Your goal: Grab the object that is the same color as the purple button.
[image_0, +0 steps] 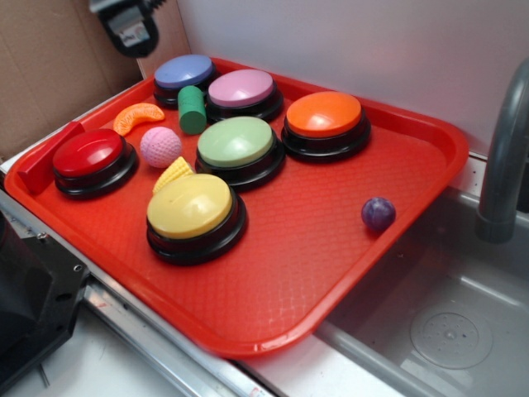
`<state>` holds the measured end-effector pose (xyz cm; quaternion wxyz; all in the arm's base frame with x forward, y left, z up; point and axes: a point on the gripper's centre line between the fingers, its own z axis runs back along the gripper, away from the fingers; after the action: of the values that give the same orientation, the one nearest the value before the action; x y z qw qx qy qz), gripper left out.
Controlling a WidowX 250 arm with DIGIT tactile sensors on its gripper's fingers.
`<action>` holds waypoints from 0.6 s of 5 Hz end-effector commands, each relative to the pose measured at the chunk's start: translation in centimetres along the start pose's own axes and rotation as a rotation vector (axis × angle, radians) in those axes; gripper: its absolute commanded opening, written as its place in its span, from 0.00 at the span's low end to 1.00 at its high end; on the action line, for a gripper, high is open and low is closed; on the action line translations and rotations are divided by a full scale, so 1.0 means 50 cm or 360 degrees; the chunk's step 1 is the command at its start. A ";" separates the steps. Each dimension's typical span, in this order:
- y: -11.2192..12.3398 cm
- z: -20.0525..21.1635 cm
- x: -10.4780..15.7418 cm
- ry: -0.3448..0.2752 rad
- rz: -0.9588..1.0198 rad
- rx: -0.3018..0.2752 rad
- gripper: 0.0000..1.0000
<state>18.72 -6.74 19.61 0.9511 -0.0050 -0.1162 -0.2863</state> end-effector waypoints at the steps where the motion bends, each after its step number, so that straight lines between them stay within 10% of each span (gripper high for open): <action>1: -0.047 -0.085 0.091 -0.0138 -0.0516 -0.0087 1.00; 3: -0.078 -0.205 0.159 -0.0150 -0.0749 -0.0118 1.00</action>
<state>25.18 -13.62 9.55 0.8615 -0.0291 -0.1155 -0.4936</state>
